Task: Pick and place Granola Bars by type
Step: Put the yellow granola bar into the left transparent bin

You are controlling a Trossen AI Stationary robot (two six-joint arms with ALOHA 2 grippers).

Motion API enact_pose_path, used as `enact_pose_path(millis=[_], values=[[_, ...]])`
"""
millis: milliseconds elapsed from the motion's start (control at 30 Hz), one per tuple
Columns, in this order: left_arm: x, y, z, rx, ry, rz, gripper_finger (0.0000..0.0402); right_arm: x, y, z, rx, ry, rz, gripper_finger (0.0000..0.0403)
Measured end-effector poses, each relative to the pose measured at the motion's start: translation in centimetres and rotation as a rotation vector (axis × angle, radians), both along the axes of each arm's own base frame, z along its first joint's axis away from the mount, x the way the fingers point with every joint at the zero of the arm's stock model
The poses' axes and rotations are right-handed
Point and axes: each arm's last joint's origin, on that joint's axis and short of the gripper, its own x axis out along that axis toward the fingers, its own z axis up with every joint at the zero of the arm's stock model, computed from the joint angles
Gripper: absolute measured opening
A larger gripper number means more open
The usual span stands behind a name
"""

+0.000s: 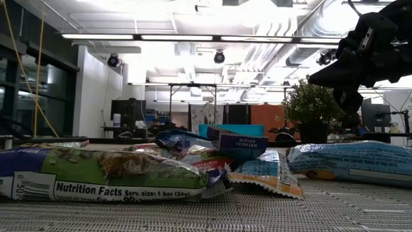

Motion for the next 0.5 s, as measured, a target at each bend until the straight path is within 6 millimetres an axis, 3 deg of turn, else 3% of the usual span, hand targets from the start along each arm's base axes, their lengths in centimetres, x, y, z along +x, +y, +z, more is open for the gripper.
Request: enact_pose_path(millis=[200,367,500], values=[[7.2,3.2,1.6,0.092,-0.004,-0.203,0.0232,0.0,0.0,0.0,0.000,0.000,0.000,0.0000],[14.6,6.8,3.2,0.066,-0.148,-0.392,0.0232,0.0,0.0,0.0,0.000,0.000,0.000,0.0000],[18.8,9.9,3.8,0.072,-0.261,-0.491,0.0232,0.0,0.0,0.0,0.000,0.000,0.000,0.0000]])
